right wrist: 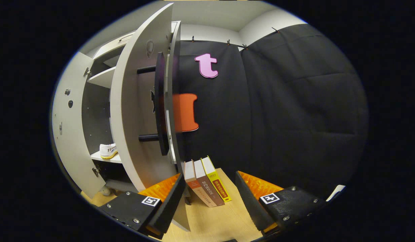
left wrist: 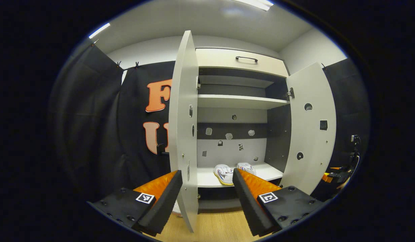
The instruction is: Grab one shoe with the right hand and put it into the shoe cabinet, grab the other shoe with the left hand and put it into the shoe cabinet; then close the right door with the right hand and the left door with the left hand.
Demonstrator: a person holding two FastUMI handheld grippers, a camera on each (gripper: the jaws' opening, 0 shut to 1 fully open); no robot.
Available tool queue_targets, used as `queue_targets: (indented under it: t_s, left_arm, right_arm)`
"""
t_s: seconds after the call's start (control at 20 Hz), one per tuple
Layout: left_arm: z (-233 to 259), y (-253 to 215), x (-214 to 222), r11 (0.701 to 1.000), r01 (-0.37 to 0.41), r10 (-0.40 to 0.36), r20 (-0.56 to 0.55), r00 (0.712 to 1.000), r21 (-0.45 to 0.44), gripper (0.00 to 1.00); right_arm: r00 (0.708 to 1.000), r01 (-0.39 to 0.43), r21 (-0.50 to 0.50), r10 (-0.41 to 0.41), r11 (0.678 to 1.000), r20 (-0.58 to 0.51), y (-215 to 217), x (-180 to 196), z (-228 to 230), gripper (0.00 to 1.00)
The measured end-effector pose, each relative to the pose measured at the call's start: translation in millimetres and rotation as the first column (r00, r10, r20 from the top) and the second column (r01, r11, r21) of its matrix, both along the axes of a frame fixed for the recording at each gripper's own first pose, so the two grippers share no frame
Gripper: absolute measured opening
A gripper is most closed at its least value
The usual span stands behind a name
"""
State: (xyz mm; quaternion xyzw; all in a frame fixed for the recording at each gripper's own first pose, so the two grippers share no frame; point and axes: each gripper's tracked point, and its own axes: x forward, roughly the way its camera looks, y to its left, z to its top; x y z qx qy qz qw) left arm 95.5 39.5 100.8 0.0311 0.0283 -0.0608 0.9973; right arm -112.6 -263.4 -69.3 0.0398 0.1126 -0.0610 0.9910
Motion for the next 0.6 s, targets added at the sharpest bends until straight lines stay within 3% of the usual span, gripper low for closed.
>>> queue_targets:
  t_s: [0.6]
  left_arm:
    - [-3, 9, 7, 0.999, 0.011, -0.011, -0.004, 1.000, -0.036, 0.95]
  right_arm:
    - [0.997, -0.073, 0.005, 0.073, 0.997, -0.023, 41, 3, -2, 0.88]
